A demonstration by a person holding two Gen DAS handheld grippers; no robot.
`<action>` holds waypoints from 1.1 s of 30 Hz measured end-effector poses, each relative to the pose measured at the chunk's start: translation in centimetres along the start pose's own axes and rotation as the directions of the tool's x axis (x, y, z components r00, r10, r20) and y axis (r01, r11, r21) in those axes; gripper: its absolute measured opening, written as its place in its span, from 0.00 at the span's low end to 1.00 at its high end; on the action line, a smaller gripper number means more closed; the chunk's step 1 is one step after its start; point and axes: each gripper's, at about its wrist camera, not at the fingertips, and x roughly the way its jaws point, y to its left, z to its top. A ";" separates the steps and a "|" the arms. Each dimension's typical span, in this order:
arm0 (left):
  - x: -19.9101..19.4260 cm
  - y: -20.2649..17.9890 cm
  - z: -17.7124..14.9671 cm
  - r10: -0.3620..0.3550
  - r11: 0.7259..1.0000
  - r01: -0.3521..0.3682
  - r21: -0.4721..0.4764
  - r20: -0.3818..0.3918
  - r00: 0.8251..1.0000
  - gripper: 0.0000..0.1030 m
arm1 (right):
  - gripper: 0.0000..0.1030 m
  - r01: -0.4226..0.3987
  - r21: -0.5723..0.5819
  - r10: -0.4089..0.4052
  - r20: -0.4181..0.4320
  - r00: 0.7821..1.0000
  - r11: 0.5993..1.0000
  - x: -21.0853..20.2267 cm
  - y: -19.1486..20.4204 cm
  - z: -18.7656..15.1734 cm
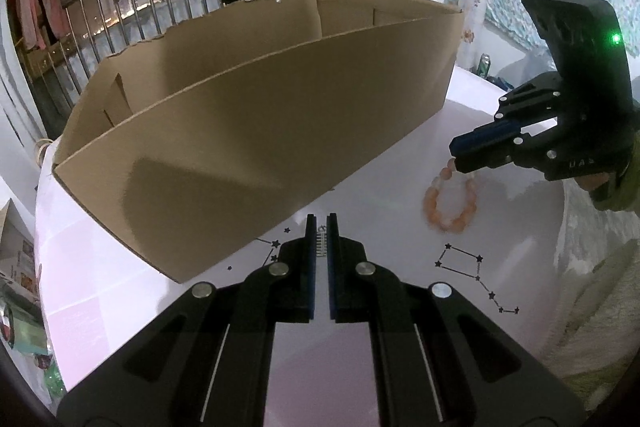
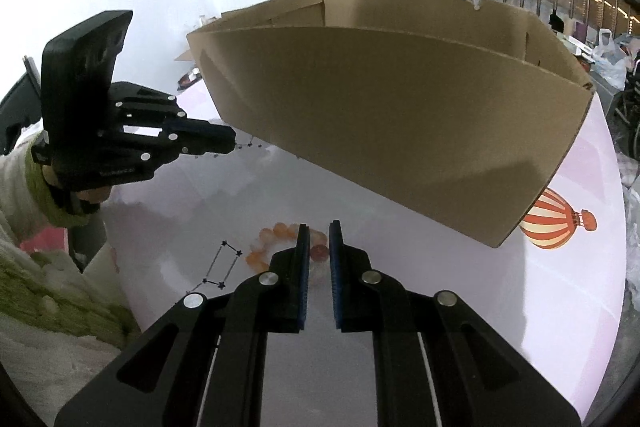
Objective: Organize jewelry
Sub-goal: 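Carry the orange bracelet in the right gripper over the box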
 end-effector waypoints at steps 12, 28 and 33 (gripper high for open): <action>-1.8 0.0 0.0 0.017 1.000 -0.017 -0.010 0.048 0.999 0.04 | 0.10 0.010 -0.012 -0.009 0.063 0.998 1.000 -2.2 0.7 0.9; -8.1 -0.4 2.3 0.021 1.000 -0.020 -0.006 0.188 0.982 0.04 | 0.10 0.064 -0.083 -0.050 0.161 0.986 0.994 -7.6 2.6 3.4; -10.9 0.4 5.1 0.031 0.999 -0.041 0.031 0.261 0.965 0.04 | 0.10 0.012 -0.095 0.011 0.234 0.972 0.995 -10.1 2.3 6.6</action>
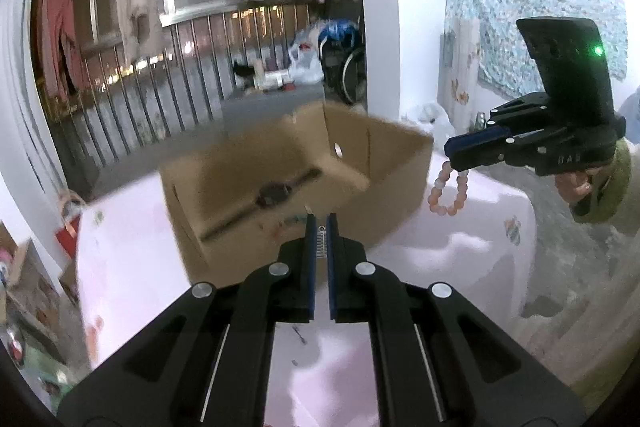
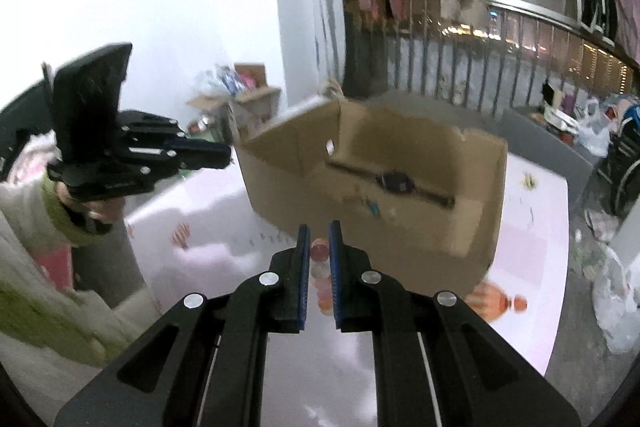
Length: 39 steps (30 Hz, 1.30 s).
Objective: Organize jewelry
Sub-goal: 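Carry the orange bracelet in the right gripper over the box, then open the right gripper to drop the orange bracelet into the box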
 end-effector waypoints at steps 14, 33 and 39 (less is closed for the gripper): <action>8.7 5.7 2.8 0.042 0.995 -0.024 0.096 -0.186 0.982 0.04 | 0.10 -0.021 0.030 0.022 -0.024 0.999 0.999 4.7 -6.9 5.8; 10.8 7.8 1.1 0.065 0.998 -0.060 0.026 -0.264 0.962 0.40 | 0.17 0.056 0.144 -0.030 -0.176 0.984 0.988 8.3 -10.4 1.7; 7.9 7.9 1.8 0.079 0.995 -0.088 -0.040 -0.193 0.978 0.56 | 0.35 0.096 0.195 -0.075 -0.117 0.990 0.976 5.8 -10.8 1.4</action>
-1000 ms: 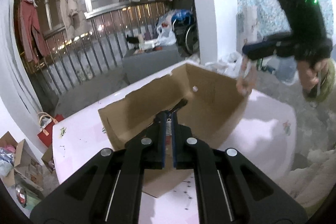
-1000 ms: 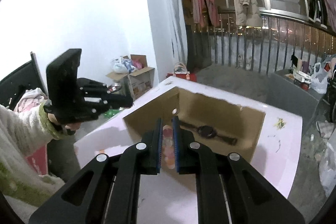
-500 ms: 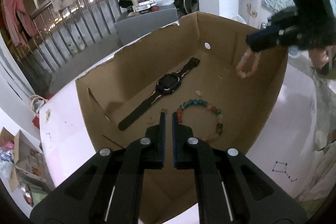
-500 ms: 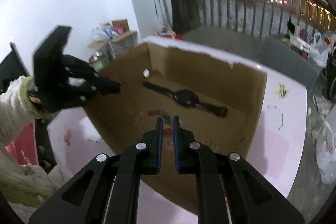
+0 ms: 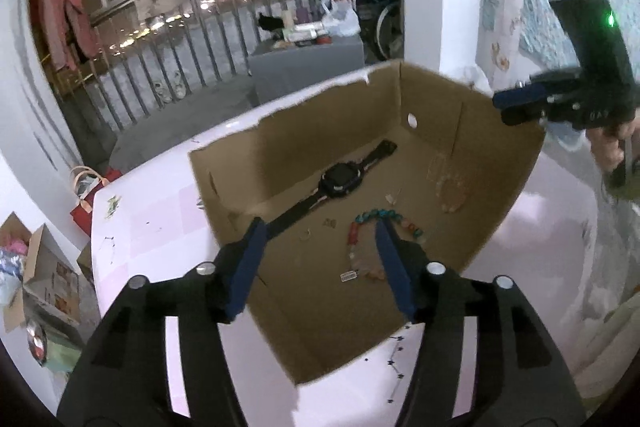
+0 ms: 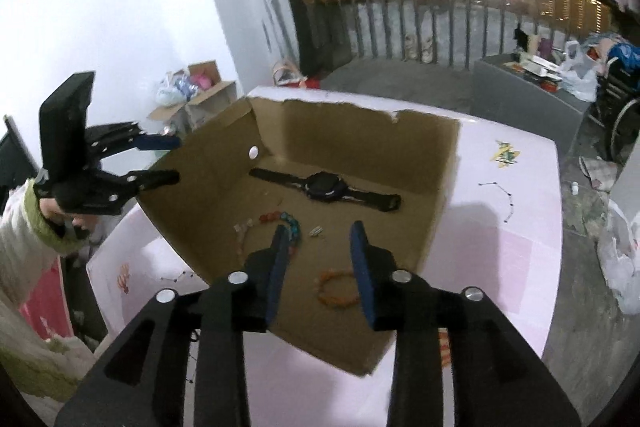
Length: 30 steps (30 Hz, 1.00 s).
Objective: Organize jewelry
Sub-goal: 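Open the right gripper to drop the orange bracelet into the box, then withdraw both open grippers from the box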
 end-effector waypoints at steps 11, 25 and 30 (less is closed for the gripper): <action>-4.4 1.6 -2.8 0.021 0.957 0.004 -0.289 0.084 0.996 0.71 | 0.50 0.075 0.232 -0.088 0.045 0.995 0.970 -1.5 -2.9 -3.1; -0.2 1.8 -5.4 -0.083 0.824 0.086 -0.560 0.031 0.996 0.80 | 0.53 0.006 0.437 -0.025 0.039 0.999 0.900 1.6 -3.5 -5.2; 0.3 1.0 -5.2 -0.032 0.816 0.029 -0.578 0.004 0.999 0.80 | 0.53 0.035 0.440 -0.048 0.018 0.999 0.897 1.4 -3.1 -5.0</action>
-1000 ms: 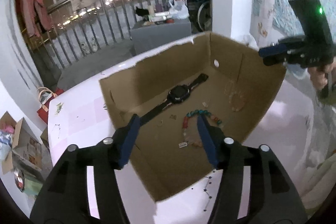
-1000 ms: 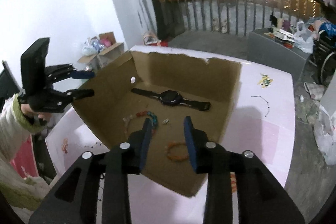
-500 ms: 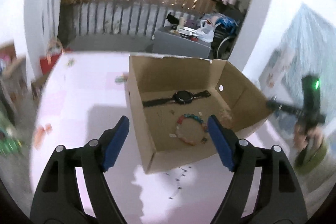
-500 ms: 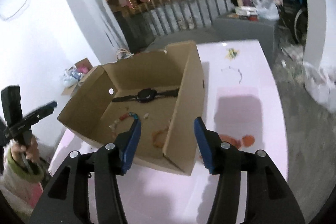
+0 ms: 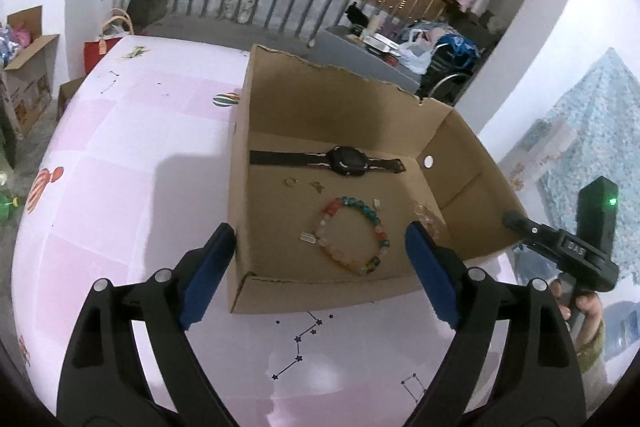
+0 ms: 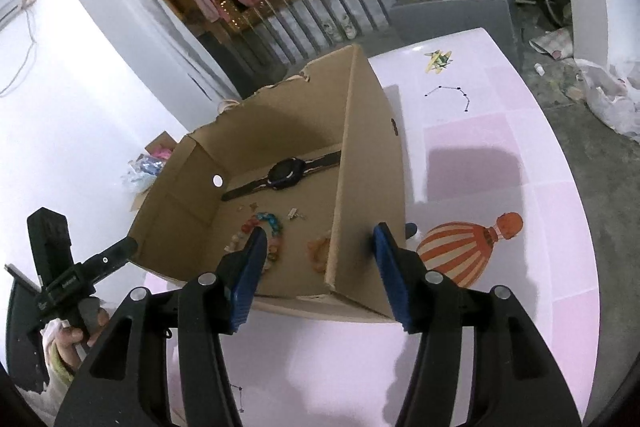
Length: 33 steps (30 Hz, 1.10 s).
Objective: Organize jewelry
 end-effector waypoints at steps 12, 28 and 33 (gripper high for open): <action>-1.8 -0.6 -1.3 0.040 0.999 -0.040 -0.012 0.001 0.999 0.80 | 0.53 0.030 -0.014 -0.030 0.000 1.000 0.999 -1.9 1.0 -2.3; -4.3 -0.9 -4.2 0.049 0.999 -0.048 -0.016 0.025 0.998 0.80 | 0.53 0.044 0.010 -0.044 0.012 0.999 0.999 -5.1 1.2 -6.1; -4.5 -1.0 -4.6 0.051 0.999 -0.051 -0.013 0.025 0.998 0.80 | 0.53 0.045 0.017 -0.046 0.016 0.999 0.999 -5.3 1.0 -6.1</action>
